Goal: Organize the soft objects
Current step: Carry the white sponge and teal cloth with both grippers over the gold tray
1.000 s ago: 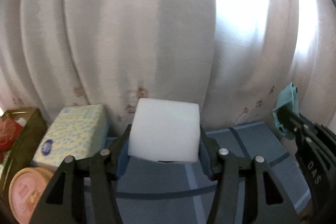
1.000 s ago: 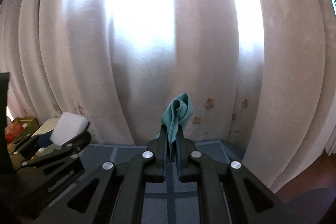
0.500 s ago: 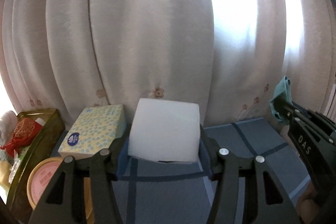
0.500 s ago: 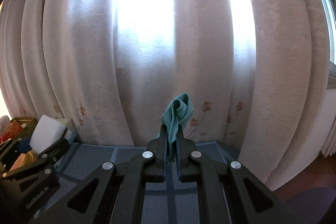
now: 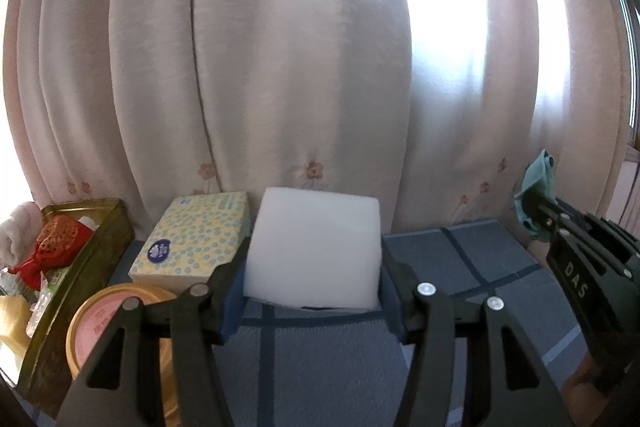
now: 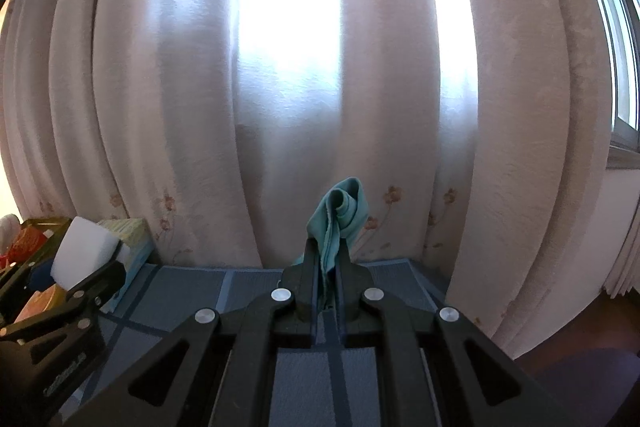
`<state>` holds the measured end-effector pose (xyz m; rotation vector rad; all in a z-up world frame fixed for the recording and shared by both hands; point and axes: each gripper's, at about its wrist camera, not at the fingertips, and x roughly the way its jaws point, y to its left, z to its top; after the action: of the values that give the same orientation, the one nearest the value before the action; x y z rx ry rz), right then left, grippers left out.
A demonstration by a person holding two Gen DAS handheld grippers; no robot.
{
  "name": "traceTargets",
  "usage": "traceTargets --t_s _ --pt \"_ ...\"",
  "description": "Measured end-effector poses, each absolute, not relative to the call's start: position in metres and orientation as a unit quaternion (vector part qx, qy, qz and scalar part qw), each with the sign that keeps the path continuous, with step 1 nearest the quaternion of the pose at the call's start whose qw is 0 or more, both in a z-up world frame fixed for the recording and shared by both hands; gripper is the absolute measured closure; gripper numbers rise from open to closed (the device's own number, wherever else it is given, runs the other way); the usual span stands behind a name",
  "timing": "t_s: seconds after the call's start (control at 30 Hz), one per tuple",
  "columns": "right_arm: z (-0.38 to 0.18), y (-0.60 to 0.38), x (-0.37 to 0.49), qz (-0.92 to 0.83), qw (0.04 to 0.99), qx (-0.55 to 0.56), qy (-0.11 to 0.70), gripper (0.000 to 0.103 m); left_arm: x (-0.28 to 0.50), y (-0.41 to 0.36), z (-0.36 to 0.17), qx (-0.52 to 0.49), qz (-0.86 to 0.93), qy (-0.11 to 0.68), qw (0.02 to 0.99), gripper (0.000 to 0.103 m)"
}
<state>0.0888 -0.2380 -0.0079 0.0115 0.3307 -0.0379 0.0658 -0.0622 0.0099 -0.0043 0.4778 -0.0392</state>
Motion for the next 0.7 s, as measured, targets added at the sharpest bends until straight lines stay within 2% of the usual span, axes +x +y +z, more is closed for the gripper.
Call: traceTargets --t_s 0.7 --pt "-0.005 -0.216 0.035 -0.028 0.989 0.011 0.142 0.095 0.024 -0.04 0.015 -0.013 -0.031 0.222 0.975 0.047"
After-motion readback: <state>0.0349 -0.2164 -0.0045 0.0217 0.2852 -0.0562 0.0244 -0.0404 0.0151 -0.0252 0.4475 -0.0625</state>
